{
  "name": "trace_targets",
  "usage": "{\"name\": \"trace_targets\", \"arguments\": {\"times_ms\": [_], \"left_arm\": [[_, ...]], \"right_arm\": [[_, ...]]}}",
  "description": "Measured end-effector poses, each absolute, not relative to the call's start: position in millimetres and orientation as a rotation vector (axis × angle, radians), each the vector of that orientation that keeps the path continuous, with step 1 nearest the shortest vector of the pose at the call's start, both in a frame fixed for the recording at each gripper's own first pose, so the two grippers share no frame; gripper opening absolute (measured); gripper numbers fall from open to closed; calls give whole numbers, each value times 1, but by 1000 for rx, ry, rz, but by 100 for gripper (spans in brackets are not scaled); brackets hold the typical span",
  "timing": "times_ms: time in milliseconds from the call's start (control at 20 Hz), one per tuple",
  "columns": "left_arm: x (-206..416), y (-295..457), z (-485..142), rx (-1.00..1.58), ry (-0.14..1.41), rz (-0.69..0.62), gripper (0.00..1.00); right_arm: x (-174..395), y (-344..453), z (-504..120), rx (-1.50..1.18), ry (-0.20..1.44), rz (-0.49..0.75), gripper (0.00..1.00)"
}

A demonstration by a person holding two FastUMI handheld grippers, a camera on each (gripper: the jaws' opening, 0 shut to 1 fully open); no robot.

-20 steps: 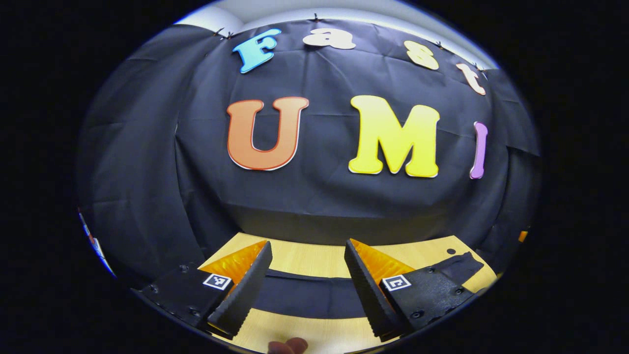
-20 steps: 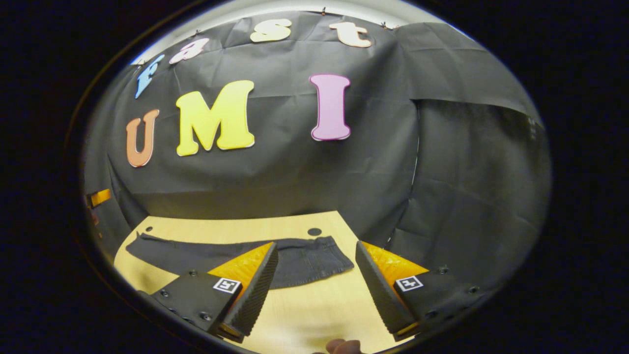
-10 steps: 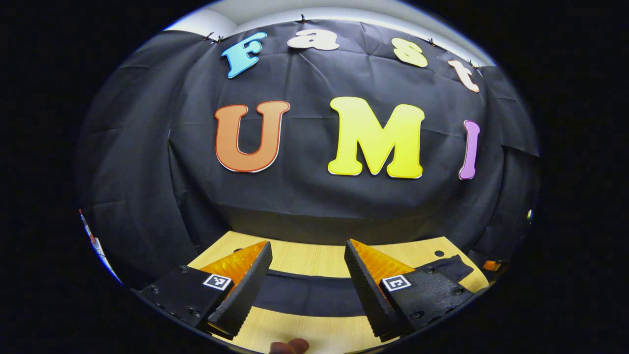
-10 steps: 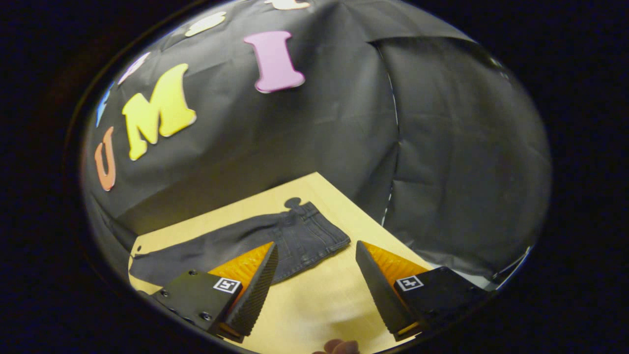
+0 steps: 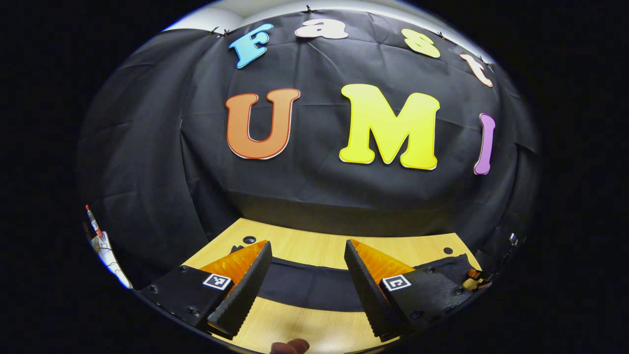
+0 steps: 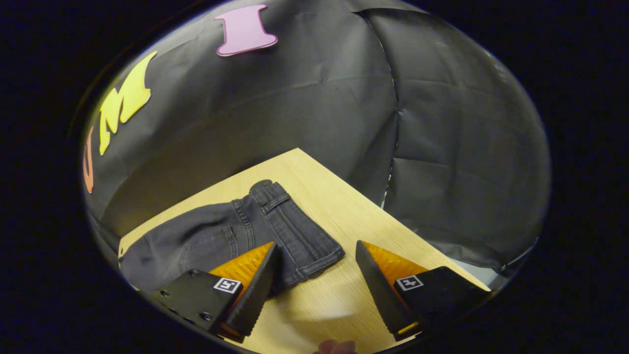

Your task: Grasp the waist and the cuffs of the jeans and fold them to make the two legs overlap; first hold the waist and fold one-third of the jeans toward the cuffs, then hold the cuffs and fold the remaining one-third in the same direction to finish folding.

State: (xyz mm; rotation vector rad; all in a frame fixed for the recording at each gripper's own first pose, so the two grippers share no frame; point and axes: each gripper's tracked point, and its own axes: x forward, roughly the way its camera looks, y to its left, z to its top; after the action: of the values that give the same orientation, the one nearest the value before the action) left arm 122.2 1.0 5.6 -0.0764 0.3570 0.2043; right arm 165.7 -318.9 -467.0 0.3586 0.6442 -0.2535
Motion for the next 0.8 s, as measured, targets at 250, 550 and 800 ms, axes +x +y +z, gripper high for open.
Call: {"name": "trace_targets", "arguments": {"times_ms": [250, 550, 800], "left_arm": [[114, 12, 1, -96, 376, 236, 95], [106, 28, -7, -140, 397, 259, 96], [100, 45, -14, -154, 414, 269, 96]], "right_arm": [[170, -316, -465, 349, 648, -239, 98], [185, -299, -472, 369, 685, -174, 71], [187, -295, -454, 311, 709, -204, 20]]}}
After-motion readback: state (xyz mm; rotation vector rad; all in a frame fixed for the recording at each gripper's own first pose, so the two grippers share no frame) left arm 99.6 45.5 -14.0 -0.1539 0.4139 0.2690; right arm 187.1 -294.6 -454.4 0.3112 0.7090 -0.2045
